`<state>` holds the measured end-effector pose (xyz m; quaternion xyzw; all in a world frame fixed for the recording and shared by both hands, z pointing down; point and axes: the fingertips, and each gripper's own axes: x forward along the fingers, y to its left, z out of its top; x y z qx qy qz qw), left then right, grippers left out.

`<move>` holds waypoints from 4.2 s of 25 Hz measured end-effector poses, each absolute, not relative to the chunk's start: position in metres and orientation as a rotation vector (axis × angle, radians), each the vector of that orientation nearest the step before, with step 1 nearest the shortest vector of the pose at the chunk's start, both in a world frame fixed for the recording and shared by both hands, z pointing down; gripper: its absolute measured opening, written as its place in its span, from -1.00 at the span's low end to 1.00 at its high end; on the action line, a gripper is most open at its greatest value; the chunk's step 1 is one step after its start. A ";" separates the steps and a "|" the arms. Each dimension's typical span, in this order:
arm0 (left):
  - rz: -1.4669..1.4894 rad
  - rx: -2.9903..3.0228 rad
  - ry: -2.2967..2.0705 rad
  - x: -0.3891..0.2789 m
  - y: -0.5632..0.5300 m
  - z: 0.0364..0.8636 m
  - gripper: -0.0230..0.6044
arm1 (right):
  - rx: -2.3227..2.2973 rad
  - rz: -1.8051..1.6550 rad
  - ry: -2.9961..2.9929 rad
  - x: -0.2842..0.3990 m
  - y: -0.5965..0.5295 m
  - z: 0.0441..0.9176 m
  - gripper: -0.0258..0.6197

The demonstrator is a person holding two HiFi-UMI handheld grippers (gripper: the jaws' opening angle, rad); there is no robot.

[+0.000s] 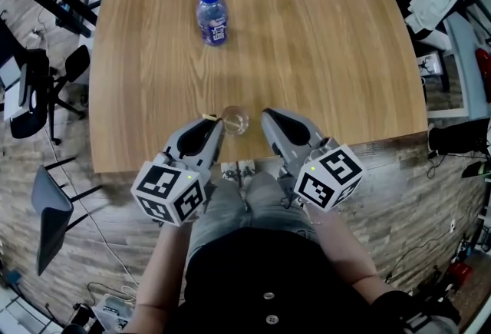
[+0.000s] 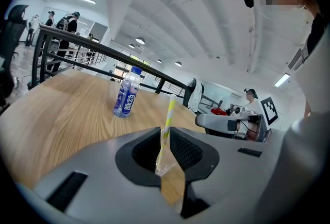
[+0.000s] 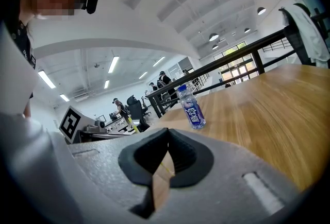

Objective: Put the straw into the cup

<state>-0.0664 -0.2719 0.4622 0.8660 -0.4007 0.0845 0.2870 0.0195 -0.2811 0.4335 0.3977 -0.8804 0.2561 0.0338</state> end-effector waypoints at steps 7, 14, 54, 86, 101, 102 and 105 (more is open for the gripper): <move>0.200 2.304 -1.079 -0.068 -0.269 0.459 -0.42 | 1.231 0.774 -2.718 0.021 -0.279 0.428 -0.92; 0.157 2.372 -1.088 -0.075 -0.271 0.431 -0.30 | 1.188 0.614 -2.758 0.009 -0.280 0.401 -0.92; -0.143 2.553 -1.318 -0.083 -0.282 0.310 -0.63 | 1.081 0.212 -2.967 -0.018 -0.280 0.289 -0.92; 0.039 2.491 -1.274 -0.071 -0.274 0.350 -0.88 | 1.041 0.329 -2.914 -0.024 -0.273 0.323 -0.92; 0.048 2.488 -1.261 -0.066 -0.271 0.353 -0.88 | 1.027 0.327 -2.901 -0.023 -0.268 0.326 -0.92; 0.049 2.486 -1.261 -0.066 -0.270 0.353 -0.88 | 1.027 0.328 -2.900 -0.023 -0.267 0.327 -0.92; 0.048 2.484 -1.259 -0.066 -0.268 0.353 -0.88 | 1.027 0.331 -2.897 -0.023 -0.265 0.328 -0.92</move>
